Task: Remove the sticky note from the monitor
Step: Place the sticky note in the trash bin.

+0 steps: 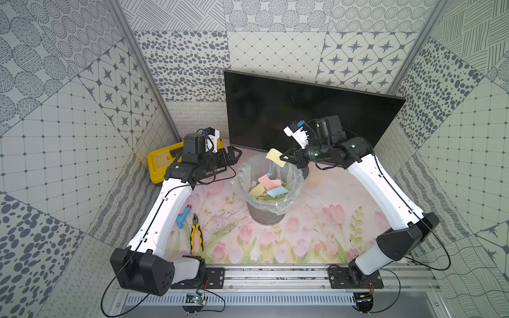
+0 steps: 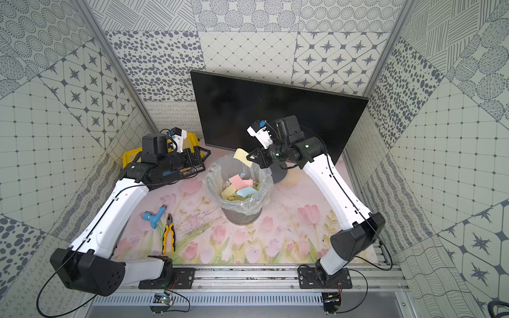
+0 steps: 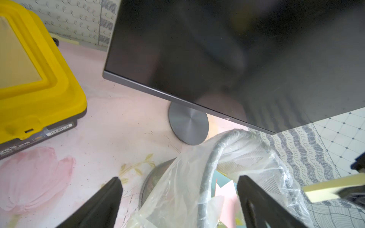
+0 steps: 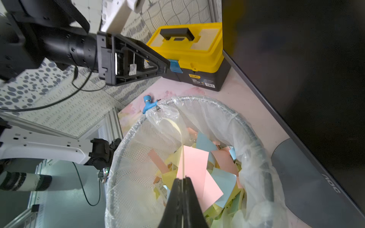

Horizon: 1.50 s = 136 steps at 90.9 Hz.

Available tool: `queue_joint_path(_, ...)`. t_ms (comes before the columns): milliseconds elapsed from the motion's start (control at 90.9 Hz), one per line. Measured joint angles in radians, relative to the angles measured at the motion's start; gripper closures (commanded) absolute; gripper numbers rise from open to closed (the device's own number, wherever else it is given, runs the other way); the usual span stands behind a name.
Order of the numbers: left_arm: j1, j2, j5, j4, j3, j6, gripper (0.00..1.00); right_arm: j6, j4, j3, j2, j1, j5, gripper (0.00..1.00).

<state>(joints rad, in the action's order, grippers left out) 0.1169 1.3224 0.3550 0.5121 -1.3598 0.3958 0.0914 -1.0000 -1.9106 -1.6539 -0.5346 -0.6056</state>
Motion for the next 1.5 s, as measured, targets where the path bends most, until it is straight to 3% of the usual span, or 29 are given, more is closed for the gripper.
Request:
queue_joint_path(154,0.012,0.026,0.053,0.024,0.002,0.001,0.17,0.088,-0.156,-0.150,-0.136,-0.069,0.087,1.00)
queue_joint_path(462,0.049,0.081,0.109,0.082,0.003,-0.016,0.36,0.176,-0.310,-0.276,-0.249,-0.148,0.188,1.00)
queue_joint_path(770,0.055,0.101,0.130,0.105,-0.001,-0.028,0.39,0.232,-0.413,-0.401,-0.350,-0.188,0.263,1.00)
queue_joint_path(869,0.057,0.103,0.130,0.106,-0.001,-0.031,0.39,0.237,-0.432,-0.404,-0.371,-0.196,0.282,0.87)
queue_joint_path(924,0.057,0.103,0.130,0.106,-0.001,-0.032,0.39,0.244,-0.439,-0.404,-0.378,-0.198,0.293,0.74)
queue_joint_path(1189,0.058,0.103,0.125,0.106,-0.001,-0.033,0.38,0.244,-0.458,-0.462,-0.389,-0.199,0.363,0.38)
queue_joint_path(1310,0.058,0.103,0.120,0.105,-0.002,-0.033,0.37,0.240,-0.459,-0.501,-0.389,-0.199,0.398,0.30)
queue_joint_path(1497,0.058,0.100,0.119,0.105,-0.002,-0.033,0.36,0.246,-0.460,-0.511,-0.389,-0.199,0.422,0.26)
